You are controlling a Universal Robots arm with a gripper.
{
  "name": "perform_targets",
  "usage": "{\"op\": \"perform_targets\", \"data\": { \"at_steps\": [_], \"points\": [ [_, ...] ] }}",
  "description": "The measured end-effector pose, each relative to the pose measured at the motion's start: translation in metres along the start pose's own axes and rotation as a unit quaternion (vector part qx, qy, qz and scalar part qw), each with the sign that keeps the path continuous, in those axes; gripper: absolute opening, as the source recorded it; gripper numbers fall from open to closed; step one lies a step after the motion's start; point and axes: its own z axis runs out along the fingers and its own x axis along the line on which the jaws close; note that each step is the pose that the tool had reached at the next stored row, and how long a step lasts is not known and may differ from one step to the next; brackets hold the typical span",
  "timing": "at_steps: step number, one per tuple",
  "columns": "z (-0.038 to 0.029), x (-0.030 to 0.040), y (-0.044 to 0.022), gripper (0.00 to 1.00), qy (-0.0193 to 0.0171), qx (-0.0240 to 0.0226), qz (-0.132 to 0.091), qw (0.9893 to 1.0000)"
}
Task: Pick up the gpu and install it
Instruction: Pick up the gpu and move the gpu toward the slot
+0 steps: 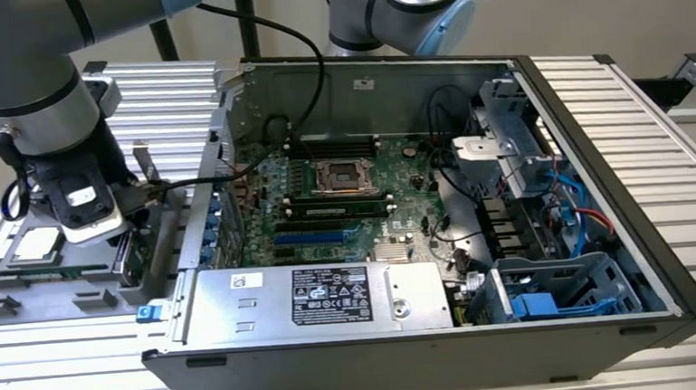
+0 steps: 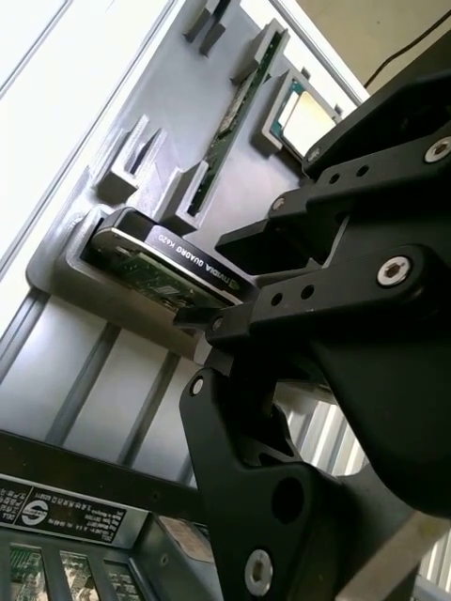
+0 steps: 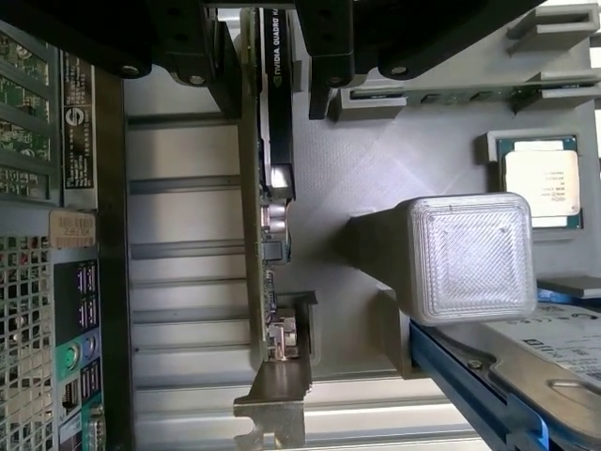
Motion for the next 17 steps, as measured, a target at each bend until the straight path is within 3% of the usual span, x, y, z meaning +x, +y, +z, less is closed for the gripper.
{"op": "perform_targets", "data": {
  "at_steps": [10, 11, 17],
  "points": [
    [0.0, 0.0, 0.0, 1.0, 0.0001, 0.0006, -0.003, 1.0],
    [0.0, 0.0, 0.0, 0.0, 0.0001, 0.0006, -0.003, 1.0],
    [-0.0001, 0.0, 0.0, 0.0, 0.0002, 0.0006, -0.004, 1.0]
  ]
}}
